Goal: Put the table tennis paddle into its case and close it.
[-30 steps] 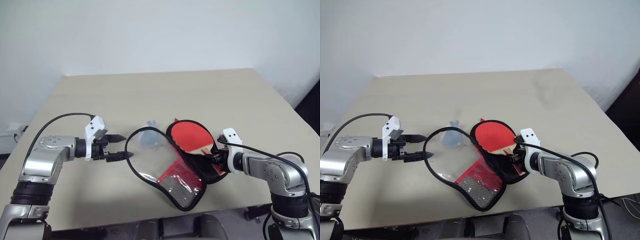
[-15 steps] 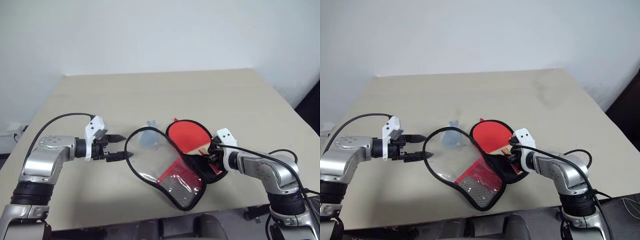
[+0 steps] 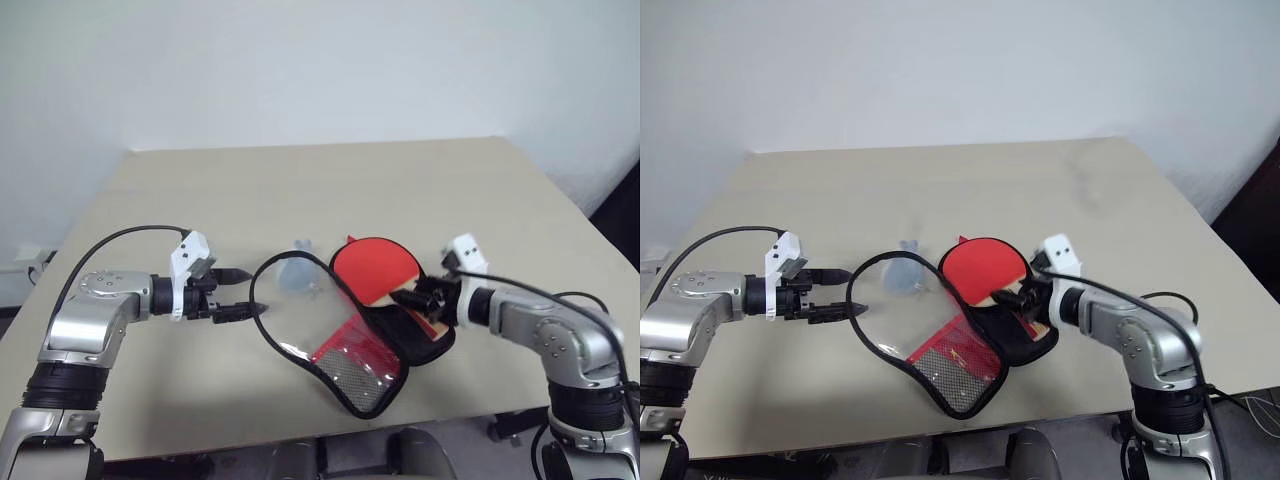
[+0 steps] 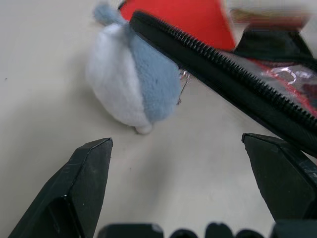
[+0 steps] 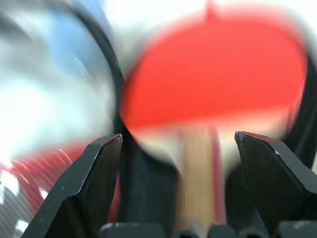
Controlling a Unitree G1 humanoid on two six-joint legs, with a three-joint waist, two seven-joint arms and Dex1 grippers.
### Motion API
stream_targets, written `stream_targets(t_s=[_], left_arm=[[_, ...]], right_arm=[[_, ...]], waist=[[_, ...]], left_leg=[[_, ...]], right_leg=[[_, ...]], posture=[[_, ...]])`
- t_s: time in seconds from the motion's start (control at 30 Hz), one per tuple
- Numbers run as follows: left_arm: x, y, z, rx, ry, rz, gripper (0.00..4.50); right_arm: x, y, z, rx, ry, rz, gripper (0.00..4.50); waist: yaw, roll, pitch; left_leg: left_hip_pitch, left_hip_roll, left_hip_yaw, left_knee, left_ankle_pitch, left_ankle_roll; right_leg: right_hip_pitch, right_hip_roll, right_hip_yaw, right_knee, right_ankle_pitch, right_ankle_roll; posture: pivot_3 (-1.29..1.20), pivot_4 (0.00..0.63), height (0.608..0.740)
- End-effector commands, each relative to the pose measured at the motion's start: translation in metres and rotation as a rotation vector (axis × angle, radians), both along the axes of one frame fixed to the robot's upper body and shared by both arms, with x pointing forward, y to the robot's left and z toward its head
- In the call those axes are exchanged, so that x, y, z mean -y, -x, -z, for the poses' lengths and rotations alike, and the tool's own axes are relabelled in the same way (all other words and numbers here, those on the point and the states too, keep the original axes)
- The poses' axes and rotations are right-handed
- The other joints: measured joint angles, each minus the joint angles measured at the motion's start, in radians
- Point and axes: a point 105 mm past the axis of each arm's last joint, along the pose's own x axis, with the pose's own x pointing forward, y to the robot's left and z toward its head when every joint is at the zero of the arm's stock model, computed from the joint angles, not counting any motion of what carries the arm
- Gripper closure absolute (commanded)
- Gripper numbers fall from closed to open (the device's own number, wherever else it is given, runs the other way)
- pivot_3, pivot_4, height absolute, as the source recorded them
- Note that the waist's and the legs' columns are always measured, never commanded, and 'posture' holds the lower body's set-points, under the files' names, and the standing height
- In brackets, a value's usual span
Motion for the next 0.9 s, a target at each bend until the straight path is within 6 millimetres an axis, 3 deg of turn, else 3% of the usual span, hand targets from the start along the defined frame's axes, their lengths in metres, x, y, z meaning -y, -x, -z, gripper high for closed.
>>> stream_targets(t_s=[0.03,0.13,0.4,0.57,0.63,0.73,0.9], left_arm=[[0.012,-0.002,-0.018,0.058,0.013,0.052,0.0],[0.018,-0.001,-0.021,0.074,0.007,0.086,0.0],[0.037,-0.004,-0.03,0.095,0.048,0.126,0.0],[0.05,-0.022,-0.037,0.127,0.107,0.072,0.0],[0.054,-0.033,-0.04,0.154,0.121,0.034,0.0],[0.061,-0.048,-0.043,0.187,0.139,-0.016,0.0],[0.076,-0.056,-0.044,0.203,0.162,-0.001,0.0]], right_arm=[[0.009,-0.004,-0.052,0.167,-0.148,0.001,0.55],[0.019,-0.008,-0.065,0.204,-0.16,0.017,0.55],[0.031,-0.024,-0.051,0.181,-0.114,0.119,0.55],[0.033,-0.028,-0.053,0.197,-0.139,0.151,0.55],[0.035,-0.03,-0.06,0.227,-0.17,0.17,0.55],[0.048,-0.034,-0.087,0.282,-0.338,0.216,0.55],[0.06,-0.032,-0.115,0.332,-0.508,0.239,0.55]], waist=[[0.0,0.0,0.0],[0.002,0.0,0.0],[0.0,0.0,0.0],[0.002,0.0,0.0],[0.001,0.0,0.0],[0.001,0.0,0.0],[-0.001,0.0,0.0]], left_leg=[[0.0,0.0,0.0,0.0,0.0,0.0],[0.0,0.0,-0.001,0.0,0.0,0.0],[0.0,0.0,0.0,0.0,0.0,0.0],[0.0,0.0,-0.001,0.0,0.001,0.0],[0.0,0.0,0.0,0.001,0.001,0.001],[0.0,0.0,0.0,0.001,0.002,0.003],[0.0,0.0,0.0,0.001,0.003,0.004]], right_leg=[[0.0,0.0,0.0,0.0,0.0,0.0],[0.001,0.001,0.0,-0.001,0.0,-0.001],[0.002,0.001,0.0,-0.002,0.001,-0.001],[0.003,0.002,0.0,-0.002,0.002,0.001],[0.003,0.002,0.0,-0.002,0.002,0.001],[0.003,0.003,0.001,-0.002,0.002,0.001],[0.003,0.003,0.001,0.0,0.003,0.001]], posture=[[0.0,0.0,0.688],[0.0,0.0,0.688],[0.0,0.0,0.688],[0.0,0.0,0.688],[0.0,0.0,0.688],[0.0,0.0,0.688],[0.0,0.0,0.688]])
